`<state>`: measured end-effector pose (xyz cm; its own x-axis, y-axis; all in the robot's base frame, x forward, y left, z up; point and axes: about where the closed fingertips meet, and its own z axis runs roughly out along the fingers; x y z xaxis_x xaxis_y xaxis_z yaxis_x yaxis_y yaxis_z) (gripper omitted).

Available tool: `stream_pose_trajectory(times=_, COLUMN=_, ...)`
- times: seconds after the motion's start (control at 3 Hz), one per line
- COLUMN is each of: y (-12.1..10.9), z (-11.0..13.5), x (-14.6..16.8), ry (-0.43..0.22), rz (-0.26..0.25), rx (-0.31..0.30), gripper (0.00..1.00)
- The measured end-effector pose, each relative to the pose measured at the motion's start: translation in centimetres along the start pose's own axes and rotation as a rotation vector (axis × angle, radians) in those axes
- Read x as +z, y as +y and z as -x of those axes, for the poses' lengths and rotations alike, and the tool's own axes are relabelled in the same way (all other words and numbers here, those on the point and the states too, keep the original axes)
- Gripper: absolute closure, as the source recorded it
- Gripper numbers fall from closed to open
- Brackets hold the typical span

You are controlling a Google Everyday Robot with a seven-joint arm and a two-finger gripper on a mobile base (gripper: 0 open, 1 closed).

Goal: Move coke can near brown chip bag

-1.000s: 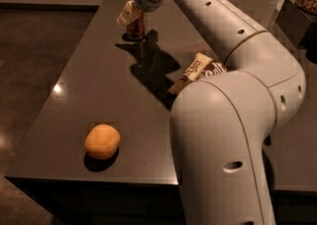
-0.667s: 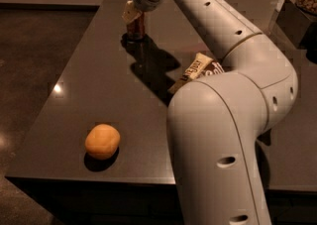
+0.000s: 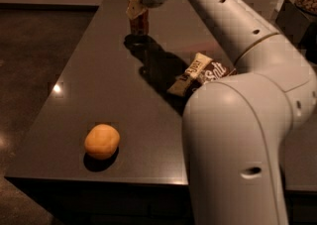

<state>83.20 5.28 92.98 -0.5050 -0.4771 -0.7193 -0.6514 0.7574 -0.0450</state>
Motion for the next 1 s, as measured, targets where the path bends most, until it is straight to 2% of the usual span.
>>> stream_pose_trajectory(times=0.33, y=-0.3, z=-1.5, x=-3.4, ry=-0.027, rz=0.013, rx=-0.005, gripper=1.00)
stream_pose_trajectory(times=1.0, y=-0.1, z=-8.3, x=-9.8, ry=-0.019, rz=0.061, rx=-0.014, gripper=1.00)
